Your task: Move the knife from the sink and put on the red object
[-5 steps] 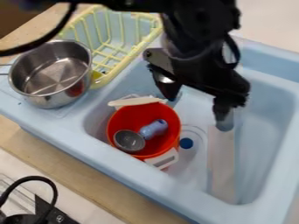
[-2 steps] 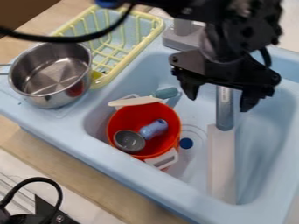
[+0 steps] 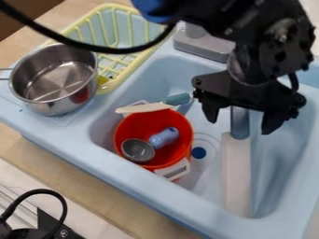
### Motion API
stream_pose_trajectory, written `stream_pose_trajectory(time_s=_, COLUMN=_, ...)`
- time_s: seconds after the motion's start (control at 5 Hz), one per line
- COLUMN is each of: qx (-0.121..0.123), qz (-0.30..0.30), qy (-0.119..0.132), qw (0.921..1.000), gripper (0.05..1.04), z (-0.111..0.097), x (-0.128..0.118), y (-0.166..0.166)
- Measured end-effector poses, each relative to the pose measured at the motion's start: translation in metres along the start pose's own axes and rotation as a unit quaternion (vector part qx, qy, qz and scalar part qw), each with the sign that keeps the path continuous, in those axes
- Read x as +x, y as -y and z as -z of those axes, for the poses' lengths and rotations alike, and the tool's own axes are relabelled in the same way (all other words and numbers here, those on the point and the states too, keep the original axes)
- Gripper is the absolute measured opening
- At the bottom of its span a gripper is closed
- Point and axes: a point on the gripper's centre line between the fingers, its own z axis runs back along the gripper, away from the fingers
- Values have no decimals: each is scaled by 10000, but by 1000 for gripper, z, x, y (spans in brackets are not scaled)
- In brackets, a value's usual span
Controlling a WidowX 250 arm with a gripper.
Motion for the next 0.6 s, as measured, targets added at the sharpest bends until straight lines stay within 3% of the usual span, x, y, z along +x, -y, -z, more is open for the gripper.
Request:
stream_pose_trajectory(time_s=0.2, qx=25, qz=-115, qy=29, qw=9999, gripper=997, z=1, x=0, y=-2)
stream_pose_trajectory(time_s=0.4, qx=-111, qz=-113, qy=116, qw=9998, gripper=967, z=6, x=5, y=-1)
stream_pose_trajectory(time_s=0.6, qx=-250, qz=-92, qy=121, qw=9996, gripper=707, z=9, x=4, y=-4)
